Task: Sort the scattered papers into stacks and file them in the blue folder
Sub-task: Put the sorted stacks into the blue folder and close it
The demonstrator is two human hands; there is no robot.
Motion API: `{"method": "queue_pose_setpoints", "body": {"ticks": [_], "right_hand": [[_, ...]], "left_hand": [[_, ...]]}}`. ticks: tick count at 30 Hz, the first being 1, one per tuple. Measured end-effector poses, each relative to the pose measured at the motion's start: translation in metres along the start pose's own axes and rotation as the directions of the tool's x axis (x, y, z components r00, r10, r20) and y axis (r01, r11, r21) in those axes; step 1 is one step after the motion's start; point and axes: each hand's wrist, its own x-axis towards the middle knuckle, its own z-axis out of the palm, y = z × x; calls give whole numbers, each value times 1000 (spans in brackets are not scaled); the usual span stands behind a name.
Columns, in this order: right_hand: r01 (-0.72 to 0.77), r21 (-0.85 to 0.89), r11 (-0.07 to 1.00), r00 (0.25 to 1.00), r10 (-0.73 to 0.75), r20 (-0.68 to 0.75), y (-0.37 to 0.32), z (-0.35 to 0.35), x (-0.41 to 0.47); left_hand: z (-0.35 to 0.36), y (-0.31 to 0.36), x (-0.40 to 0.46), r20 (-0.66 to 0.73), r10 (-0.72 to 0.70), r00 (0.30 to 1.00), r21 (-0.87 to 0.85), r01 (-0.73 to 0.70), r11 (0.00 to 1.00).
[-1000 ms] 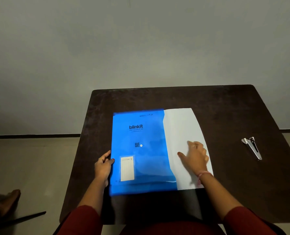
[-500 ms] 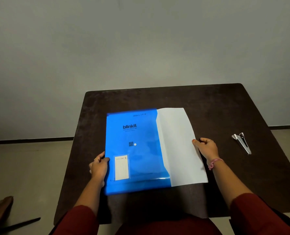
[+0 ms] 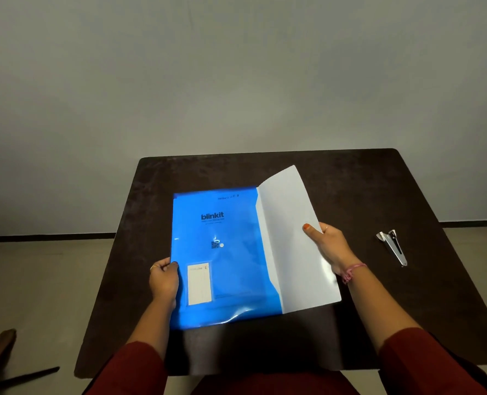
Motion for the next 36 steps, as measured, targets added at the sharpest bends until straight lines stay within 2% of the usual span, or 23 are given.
{"method": "queue_pose_setpoints", "body": {"ticks": [6, 13, 20, 22, 23, 25, 27, 28, 31, 32, 34, 36], "right_hand": [[104, -91, 990, 994, -100, 43, -23, -18, -11], [154, -103, 983, 988, -155, -6, -37, -71, -12], [75, -114, 991, 997, -75, 9, -26, -93, 3], [72, -128, 989, 997, -68, 40, -20, -89, 7], [76, -136, 988, 996, -68, 58, -17, -86, 10], [86, -130, 988, 993, -74, 94, -14, -76, 13], [92, -146, 985, 988, -71, 139, -11, -64, 14], [101, -170, 980, 984, -73, 160, -10, -59, 15], [123, -283, 951, 980, -71, 187, -4, -45, 17], [130, -320, 938, 979, -70, 192, 0, -42, 19], [130, -400, 907, 980, -57, 188, 3, -35, 20], [144, -474, 868, 980, -58, 192, 5, -28, 20]], "left_hand": [[34, 12, -33, 14, 34, 999, -83, -33, 996], [98, 26, -75, 149, 69, 987, -161, -44, 986], [139, 22, -91, 222, 27, 975, -82, -9, 997], [146, 20, -90, 171, 64, 983, 68, -77, 995], [148, 20, -90, 146, 95, 985, 207, -124, 970], [151, 22, -97, 166, 147, 975, 470, -209, 858], [153, 22, -106, 292, 192, 937, 594, -335, 731], [155, 20, -108, 387, 216, 897, 635, -429, 643], [161, 11, -108, 649, 206, 733, 670, -678, 302], [164, 8, -107, 702, 177, 690, 652, -722, 231], [168, 3, -105, 757, 118, 643, 622, -764, 171], [171, 0, -103, 766, 81, 638, 625, -768, 140]]}}
